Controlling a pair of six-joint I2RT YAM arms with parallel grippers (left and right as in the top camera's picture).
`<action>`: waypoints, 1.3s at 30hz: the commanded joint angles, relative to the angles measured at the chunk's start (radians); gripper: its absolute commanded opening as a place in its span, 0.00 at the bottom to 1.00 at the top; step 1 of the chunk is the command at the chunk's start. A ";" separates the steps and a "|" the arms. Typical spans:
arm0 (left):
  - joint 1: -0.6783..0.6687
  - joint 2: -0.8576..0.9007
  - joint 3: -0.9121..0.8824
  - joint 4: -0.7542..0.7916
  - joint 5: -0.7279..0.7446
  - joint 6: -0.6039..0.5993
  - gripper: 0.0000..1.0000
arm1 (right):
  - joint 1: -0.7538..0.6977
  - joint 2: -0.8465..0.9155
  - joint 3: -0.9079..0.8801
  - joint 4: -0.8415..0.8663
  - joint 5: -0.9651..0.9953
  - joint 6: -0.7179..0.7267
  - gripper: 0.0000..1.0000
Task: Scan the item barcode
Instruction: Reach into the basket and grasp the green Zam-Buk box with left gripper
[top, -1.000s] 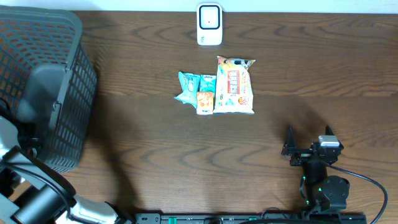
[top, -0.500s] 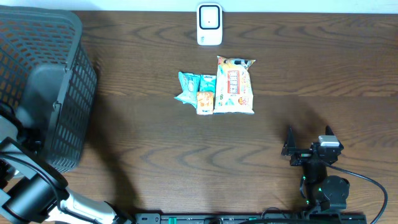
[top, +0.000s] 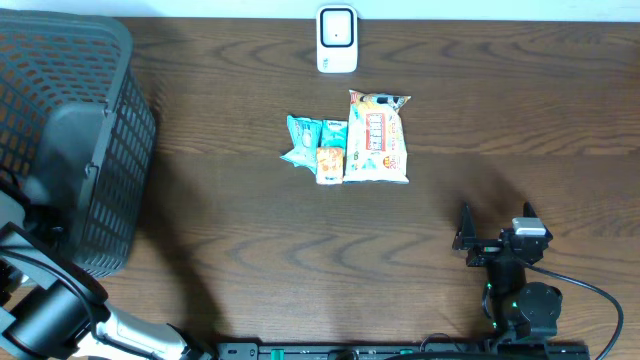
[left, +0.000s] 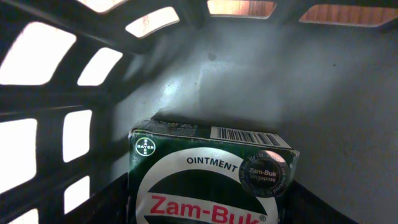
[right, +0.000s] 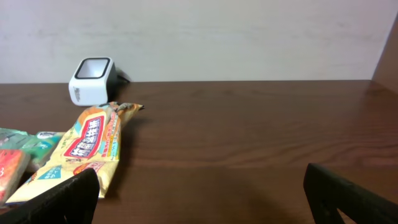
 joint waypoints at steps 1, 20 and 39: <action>0.006 0.018 -0.018 -0.003 0.047 0.018 0.66 | -0.010 -0.003 -0.002 -0.004 -0.002 -0.007 0.99; 0.006 -0.034 0.035 -0.037 0.195 0.044 0.55 | -0.010 -0.003 -0.002 -0.004 -0.002 -0.007 0.99; -0.043 -0.551 0.052 0.208 0.728 -0.097 0.54 | -0.010 -0.003 -0.002 -0.004 -0.002 -0.007 0.99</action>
